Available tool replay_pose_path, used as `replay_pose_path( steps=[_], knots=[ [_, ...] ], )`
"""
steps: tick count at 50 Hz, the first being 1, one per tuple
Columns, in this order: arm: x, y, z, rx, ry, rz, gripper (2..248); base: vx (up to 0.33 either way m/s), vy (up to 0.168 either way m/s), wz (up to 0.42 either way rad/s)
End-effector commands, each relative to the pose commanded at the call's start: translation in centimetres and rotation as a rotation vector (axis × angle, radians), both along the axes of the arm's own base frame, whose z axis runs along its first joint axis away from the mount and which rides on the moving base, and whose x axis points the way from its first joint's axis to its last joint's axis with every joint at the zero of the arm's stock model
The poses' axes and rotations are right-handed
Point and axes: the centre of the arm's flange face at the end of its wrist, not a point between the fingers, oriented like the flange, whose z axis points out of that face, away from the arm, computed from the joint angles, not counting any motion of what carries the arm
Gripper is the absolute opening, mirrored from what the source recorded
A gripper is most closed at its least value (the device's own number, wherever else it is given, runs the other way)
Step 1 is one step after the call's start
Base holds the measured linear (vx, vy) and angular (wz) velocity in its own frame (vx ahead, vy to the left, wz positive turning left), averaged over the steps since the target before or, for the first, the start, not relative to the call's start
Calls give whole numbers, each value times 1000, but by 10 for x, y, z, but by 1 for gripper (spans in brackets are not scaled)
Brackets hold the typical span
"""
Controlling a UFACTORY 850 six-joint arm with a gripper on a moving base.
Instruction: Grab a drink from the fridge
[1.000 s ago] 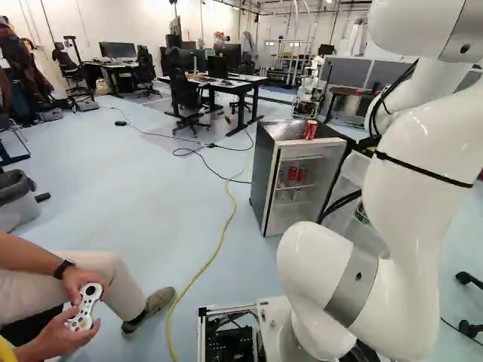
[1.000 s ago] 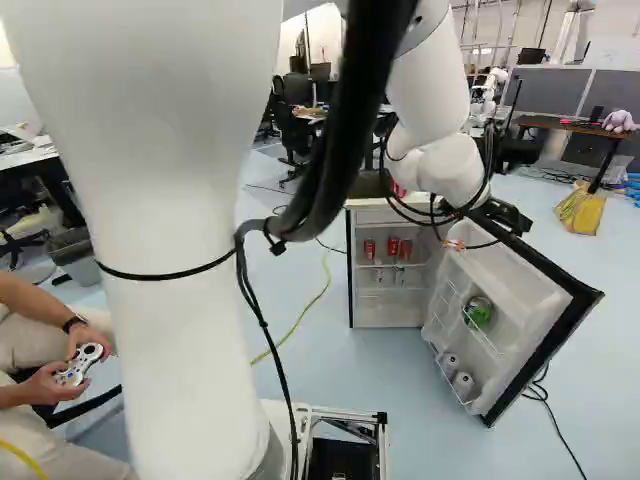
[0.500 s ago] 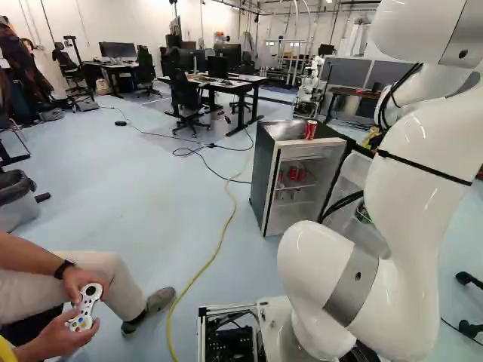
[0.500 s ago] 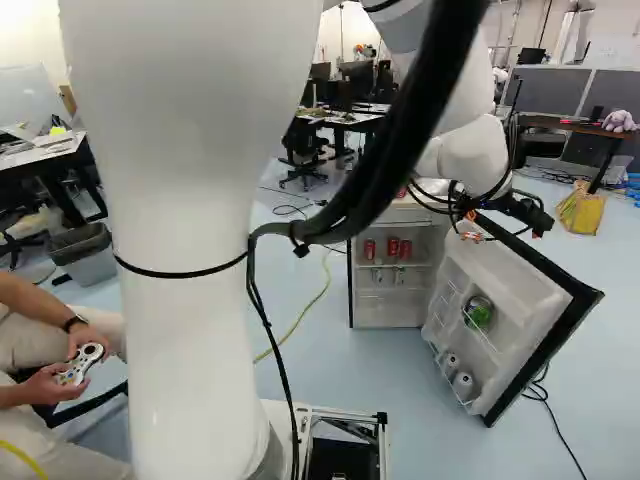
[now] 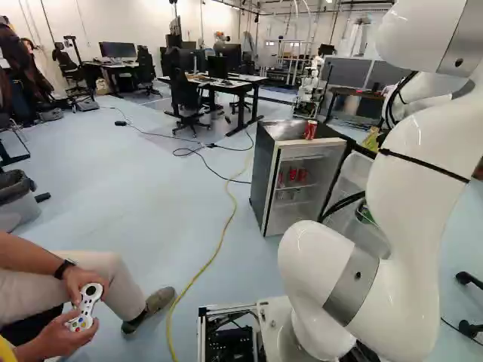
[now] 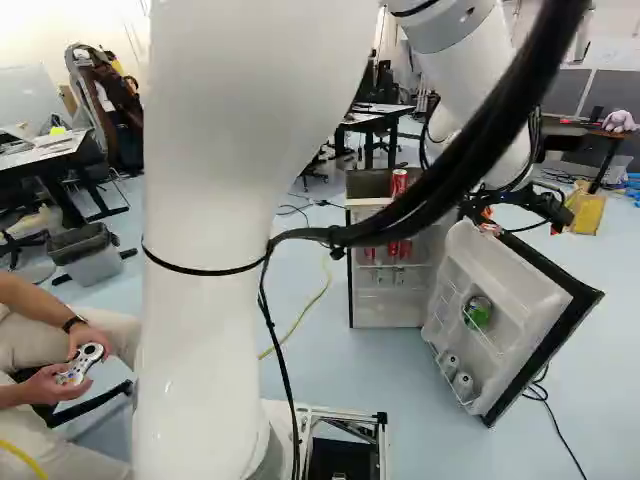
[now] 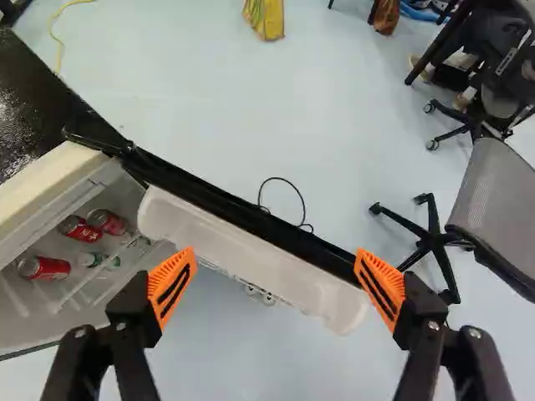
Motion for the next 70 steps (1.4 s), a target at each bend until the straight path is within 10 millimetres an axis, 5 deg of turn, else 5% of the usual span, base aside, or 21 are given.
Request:
replay_pose_path(
  steps=[70],
  knots=[
    [42,-121,-24,4,34,-81,247,0,0,0]
  ],
)
